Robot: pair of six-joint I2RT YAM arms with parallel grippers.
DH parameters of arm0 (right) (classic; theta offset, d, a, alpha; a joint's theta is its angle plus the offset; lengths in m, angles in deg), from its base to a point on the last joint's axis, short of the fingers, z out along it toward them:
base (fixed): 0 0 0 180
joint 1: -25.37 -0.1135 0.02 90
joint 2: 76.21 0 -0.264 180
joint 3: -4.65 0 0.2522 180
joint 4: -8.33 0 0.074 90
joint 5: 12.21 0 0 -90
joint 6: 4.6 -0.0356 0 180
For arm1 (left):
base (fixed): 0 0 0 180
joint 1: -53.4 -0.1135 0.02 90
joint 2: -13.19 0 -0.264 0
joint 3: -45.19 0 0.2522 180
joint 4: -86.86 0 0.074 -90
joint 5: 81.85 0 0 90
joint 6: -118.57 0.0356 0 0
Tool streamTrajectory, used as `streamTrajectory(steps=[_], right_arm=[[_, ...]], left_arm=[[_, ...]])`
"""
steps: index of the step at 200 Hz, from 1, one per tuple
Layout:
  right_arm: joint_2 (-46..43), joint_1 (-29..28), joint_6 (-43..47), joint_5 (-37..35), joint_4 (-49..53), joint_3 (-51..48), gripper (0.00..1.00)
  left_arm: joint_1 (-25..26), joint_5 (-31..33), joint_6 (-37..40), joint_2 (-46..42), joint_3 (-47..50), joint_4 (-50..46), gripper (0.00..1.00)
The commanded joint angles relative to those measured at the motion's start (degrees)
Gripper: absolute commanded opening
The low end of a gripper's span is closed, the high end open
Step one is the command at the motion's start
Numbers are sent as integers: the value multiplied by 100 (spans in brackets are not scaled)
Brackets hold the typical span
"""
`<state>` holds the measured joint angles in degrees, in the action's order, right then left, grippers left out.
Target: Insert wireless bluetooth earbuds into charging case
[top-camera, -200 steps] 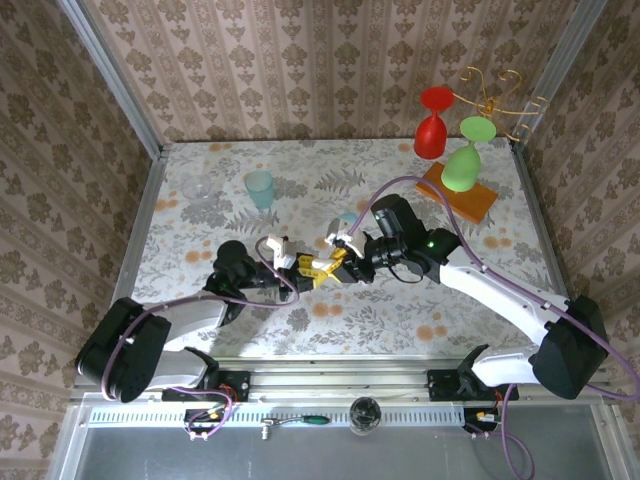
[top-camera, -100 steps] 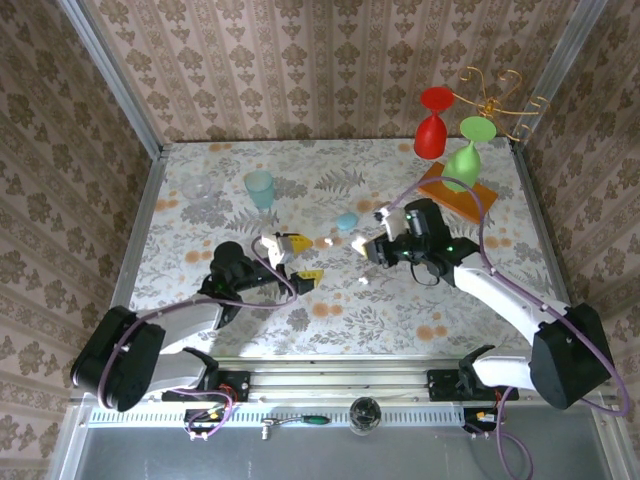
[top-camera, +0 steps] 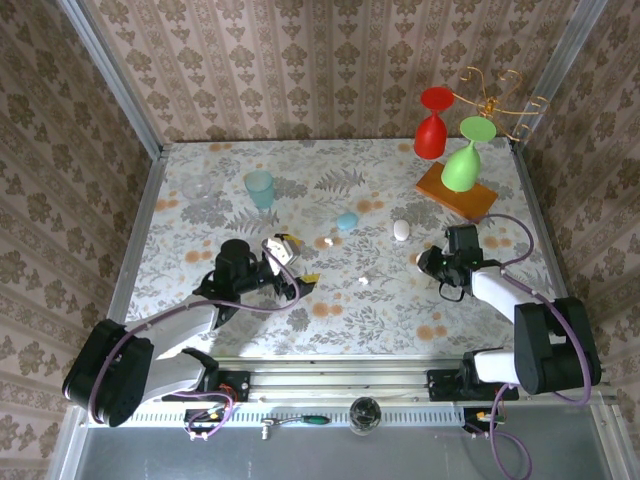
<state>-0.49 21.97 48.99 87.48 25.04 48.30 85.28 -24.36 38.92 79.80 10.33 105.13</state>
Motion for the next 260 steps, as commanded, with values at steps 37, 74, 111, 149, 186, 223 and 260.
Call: streamTrajectory(steps=[37,74,111,149,186,223,260], right_arm=[[-196,102,-297,-685,140,-97,53],[-684,90,80,-877,529,65,67],[-865,-319,593,-1009,719,346,73],[-726,-1170,1080,-1214,740,809,73],[-265,-1734,1275,-1239,774,1335,74],[713,-1727,1364,-1611,1020,1999,74],[1856,-1611,1750,-2253,1623,2955,75]], left_arm=[[-66,848,-249,-227,-336,-595,98],[-267,1875,-517,-202,-544,-1220,98],[-533,2459,-1027,-115,-775,-1791,98],[-889,2854,-1385,181,-1248,-2817,99],[-1077,3195,-1913,617,-1734,-3443,100],[-1105,2994,-2070,1065,-2150,-3935,100],[-1099,2649,-1972,1126,-2129,-3864,100]])
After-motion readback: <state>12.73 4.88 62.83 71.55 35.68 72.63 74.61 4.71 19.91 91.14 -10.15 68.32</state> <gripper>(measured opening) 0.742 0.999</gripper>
